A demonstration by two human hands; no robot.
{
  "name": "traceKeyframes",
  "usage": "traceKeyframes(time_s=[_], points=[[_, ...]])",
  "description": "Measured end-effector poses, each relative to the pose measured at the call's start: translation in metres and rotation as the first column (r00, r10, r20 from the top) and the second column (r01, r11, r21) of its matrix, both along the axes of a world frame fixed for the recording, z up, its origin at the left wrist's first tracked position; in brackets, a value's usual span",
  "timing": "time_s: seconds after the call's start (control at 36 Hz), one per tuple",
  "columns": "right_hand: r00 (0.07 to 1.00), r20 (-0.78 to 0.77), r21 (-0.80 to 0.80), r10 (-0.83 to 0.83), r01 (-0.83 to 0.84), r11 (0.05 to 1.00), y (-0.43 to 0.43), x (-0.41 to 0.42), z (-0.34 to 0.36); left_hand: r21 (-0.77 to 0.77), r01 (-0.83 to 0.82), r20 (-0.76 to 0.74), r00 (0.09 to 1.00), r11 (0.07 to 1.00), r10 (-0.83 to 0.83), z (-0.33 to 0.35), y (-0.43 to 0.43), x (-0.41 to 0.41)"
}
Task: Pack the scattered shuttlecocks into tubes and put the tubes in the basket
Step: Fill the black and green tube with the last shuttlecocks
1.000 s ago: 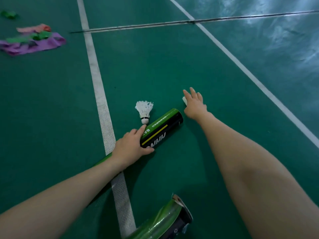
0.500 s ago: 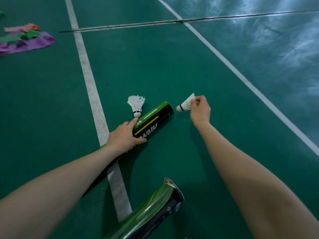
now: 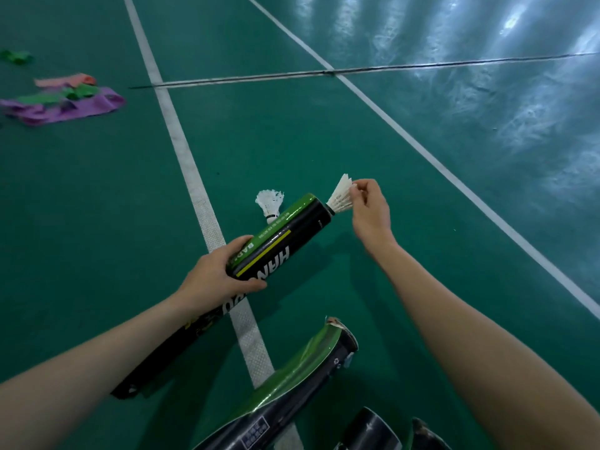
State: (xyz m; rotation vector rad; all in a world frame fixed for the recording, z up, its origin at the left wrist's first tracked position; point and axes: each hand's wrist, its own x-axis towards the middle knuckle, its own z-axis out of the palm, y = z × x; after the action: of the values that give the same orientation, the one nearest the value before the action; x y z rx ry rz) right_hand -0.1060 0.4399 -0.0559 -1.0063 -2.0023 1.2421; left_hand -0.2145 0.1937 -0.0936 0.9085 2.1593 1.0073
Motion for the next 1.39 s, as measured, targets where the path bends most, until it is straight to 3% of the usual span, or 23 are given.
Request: traceKeyframes(time_s=[0.08,0.19,0.39,0.64,0.72,0.81,1.0,1.06,1.19,1.25,1.33,1.39], points=[[0.999,-0.036,-0.067,0.02,-0.022,0.998,-0.015,-0.015,0.008,-0.001,0.004,0.027,1.0,1.0,-0.004,0.004,-0.012,-0.002],[0.988,0.047,-0.065,0.145,-0.142,0.988,-0.038,-0.027,0.013,0.036,-0.062,0.063,0.996,0.997,0.06,0.009,-0.023,-0.004],[0.961,-0.029,-0.286,0.276,-0.273,0.919,-0.058,-0.037,0.01,0.025,-0.132,0.099,0.987,0.991,0.129,0.005,-0.039,-0.009],[0.876,0.125,-0.428,0.466,-0.376,0.822,-0.047,-0.071,-0.042,-0.04,-0.146,0.028,0.989,0.988,0.148,-0.008,-0.042,-0.024],[0.914,0.134,-0.345,0.384,-0.32,0.882,-0.052,-0.077,-0.044,-0.084,-0.181,-0.023,0.984,0.98,0.179,-0.016,-0.042,-0.032],[0.933,0.239,-0.142,0.269,-0.24,0.96,-0.039,-0.091,-0.054,-0.146,-0.239,-0.054,0.971,0.96,0.234,-0.02,-0.038,-0.041],[0.697,0.618,0.059,0.364,-0.503,0.862,-0.03,-0.131,-0.069,-0.357,-0.254,-0.148,0.966,0.899,0.214,-0.037,-0.033,-0.053],[0.615,0.694,0.068,0.375,-0.574,0.816,-0.033,-0.142,-0.071,-0.374,-0.256,-0.127,0.966,0.891,0.224,-0.044,-0.033,-0.051],[0.497,0.809,0.052,0.315,-0.593,0.803,-0.033,-0.15,-0.08,-0.355,-0.261,-0.136,0.964,0.898,0.227,-0.056,-0.037,-0.045],[0.507,0.828,0.134,0.238,-0.592,0.795,-0.029,-0.148,-0.084,-0.354,-0.257,-0.135,0.966,0.899,0.223,-0.056,-0.037,-0.044],[0.607,0.788,0.319,0.102,-0.545,0.776,-0.026,-0.14,-0.086,-0.362,-0.253,-0.129,0.967,0.897,0.221,-0.056,-0.037,-0.044],[0.625,0.768,0.265,0.14,-0.509,0.819,-0.027,-0.132,-0.086,-0.365,-0.25,-0.131,0.967,0.897,0.217,-0.056,-0.036,-0.044]])
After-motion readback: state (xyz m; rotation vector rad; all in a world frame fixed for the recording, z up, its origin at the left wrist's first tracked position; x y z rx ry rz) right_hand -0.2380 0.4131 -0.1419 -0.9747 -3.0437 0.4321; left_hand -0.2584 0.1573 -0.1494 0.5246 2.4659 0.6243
